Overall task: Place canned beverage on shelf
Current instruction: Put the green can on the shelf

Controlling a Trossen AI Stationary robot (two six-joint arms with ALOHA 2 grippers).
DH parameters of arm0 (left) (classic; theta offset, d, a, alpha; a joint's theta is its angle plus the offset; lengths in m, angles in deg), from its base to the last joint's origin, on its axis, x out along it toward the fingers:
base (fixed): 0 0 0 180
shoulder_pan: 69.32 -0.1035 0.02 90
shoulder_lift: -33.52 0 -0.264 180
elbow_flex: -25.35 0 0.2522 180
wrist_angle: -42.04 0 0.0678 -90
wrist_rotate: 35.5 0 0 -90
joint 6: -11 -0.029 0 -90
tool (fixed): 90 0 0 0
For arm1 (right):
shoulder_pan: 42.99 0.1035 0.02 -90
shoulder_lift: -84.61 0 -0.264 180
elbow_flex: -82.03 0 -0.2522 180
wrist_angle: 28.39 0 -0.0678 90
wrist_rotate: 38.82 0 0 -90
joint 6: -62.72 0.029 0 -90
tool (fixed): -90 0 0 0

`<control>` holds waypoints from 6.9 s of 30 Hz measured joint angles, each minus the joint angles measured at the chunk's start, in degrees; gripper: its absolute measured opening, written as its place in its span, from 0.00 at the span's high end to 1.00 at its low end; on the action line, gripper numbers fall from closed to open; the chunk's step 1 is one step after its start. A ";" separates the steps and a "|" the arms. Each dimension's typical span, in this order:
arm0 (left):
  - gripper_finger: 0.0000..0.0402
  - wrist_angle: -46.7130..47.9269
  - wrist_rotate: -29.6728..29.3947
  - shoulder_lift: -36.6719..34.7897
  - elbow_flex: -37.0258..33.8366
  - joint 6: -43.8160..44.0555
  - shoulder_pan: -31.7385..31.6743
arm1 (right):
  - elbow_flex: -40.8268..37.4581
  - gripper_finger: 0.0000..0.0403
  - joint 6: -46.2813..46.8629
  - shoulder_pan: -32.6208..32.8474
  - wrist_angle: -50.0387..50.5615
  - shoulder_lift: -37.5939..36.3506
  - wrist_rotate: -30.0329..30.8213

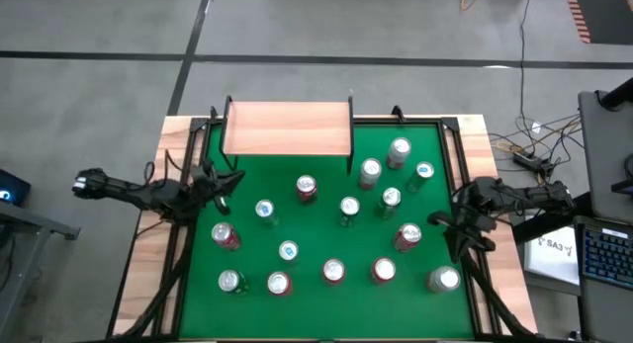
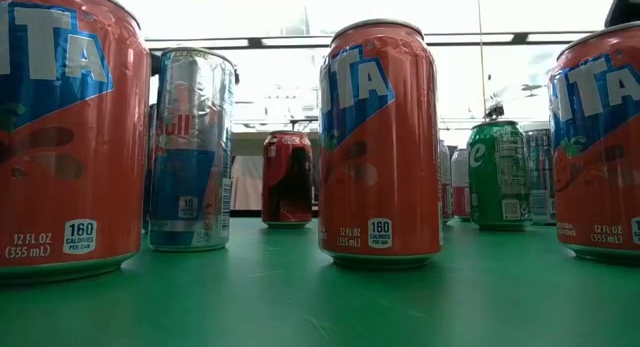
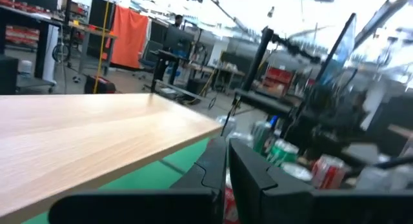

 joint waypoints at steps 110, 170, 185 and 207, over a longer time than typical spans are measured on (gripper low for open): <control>0.99 5.62 10.43 40.33 27.96 -33.84 -0.10 | 83.59 0.98 35.41 -2.77 47.28 92.13 56.58; 0.99 -1.90 0.98 37.13 27.98 -45.84 -0.11 | 104.48 0.98 21.94 0.88 84.96 99.23 68.48; 0.99 -1.88 1.19 37.11 27.98 -45.84 -0.11 | 104.25 0.54 32.74 0.60 84.48 99.23 70.41; 0.99 -1.82 1.16 37.11 27.98 -45.86 -0.12 | 104.12 0.11 31.05 0.62 83.95 99.73 71.59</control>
